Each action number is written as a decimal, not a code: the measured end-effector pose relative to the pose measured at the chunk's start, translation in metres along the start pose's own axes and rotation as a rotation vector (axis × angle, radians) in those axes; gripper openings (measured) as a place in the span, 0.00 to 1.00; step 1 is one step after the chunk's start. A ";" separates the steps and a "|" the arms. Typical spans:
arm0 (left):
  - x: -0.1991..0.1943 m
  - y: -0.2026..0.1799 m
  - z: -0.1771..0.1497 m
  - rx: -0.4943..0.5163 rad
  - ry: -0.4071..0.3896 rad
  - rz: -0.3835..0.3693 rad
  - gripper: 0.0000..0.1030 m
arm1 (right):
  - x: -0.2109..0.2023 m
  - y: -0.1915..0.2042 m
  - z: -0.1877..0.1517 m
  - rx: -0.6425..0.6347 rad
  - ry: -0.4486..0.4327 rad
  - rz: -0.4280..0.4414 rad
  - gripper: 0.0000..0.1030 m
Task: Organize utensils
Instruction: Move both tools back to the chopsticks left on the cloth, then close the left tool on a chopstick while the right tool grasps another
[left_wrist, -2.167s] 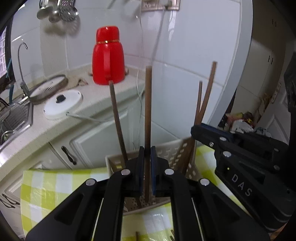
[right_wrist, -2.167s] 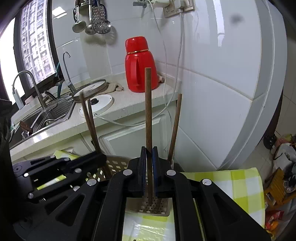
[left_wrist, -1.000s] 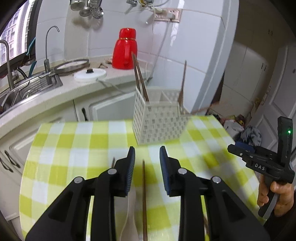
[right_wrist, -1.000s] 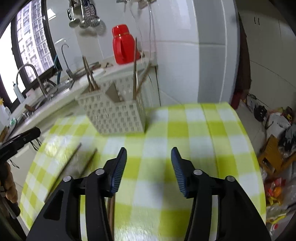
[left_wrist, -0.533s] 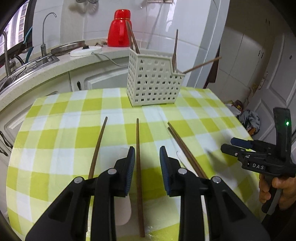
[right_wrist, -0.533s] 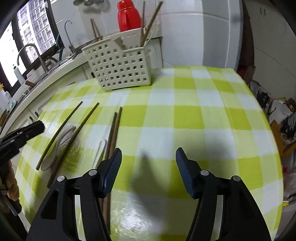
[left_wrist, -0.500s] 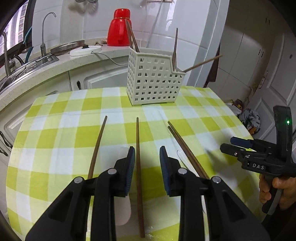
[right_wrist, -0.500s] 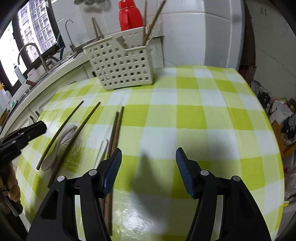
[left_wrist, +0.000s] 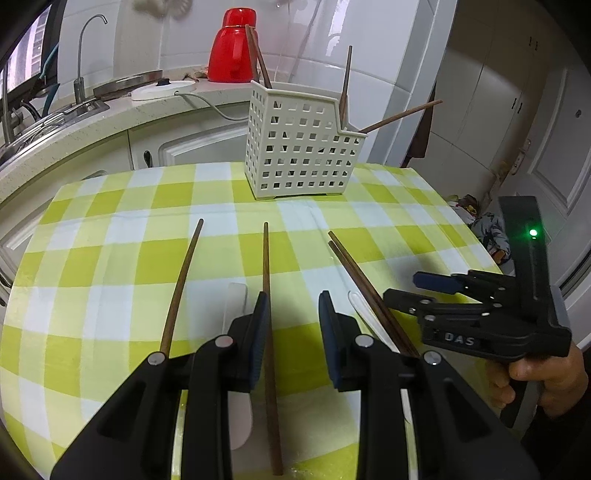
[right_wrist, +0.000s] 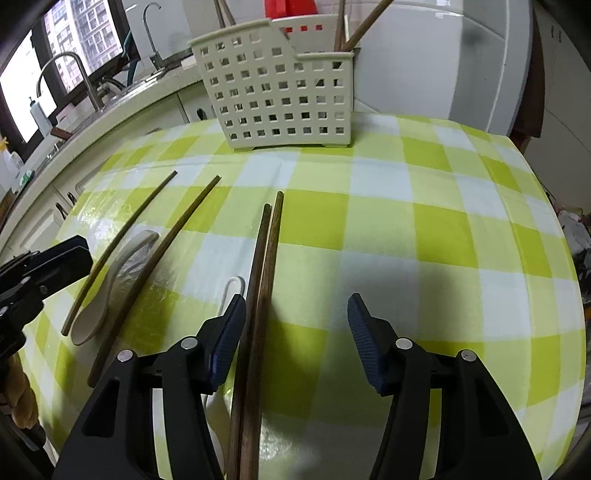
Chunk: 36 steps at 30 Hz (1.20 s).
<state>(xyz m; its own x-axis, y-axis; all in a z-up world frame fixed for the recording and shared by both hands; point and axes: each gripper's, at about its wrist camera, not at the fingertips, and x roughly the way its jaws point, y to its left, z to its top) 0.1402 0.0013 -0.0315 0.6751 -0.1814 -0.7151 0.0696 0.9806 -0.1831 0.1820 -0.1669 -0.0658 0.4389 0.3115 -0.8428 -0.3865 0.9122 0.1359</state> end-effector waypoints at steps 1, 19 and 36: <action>0.000 0.001 0.000 -0.002 0.001 -0.002 0.26 | 0.003 0.001 0.001 -0.002 0.006 -0.001 0.50; 0.018 0.002 0.001 0.011 0.033 -0.016 0.26 | 0.015 -0.002 0.005 -0.070 0.018 -0.079 0.29; 0.075 0.003 0.018 0.065 0.157 0.056 0.26 | 0.014 -0.013 0.006 -0.063 0.005 -0.094 0.25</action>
<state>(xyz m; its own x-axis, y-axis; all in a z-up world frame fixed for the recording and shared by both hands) 0.2044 -0.0084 -0.0738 0.5565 -0.1304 -0.8205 0.0855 0.9913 -0.0996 0.1982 -0.1728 -0.0762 0.4721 0.2236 -0.8527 -0.3937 0.9190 0.0230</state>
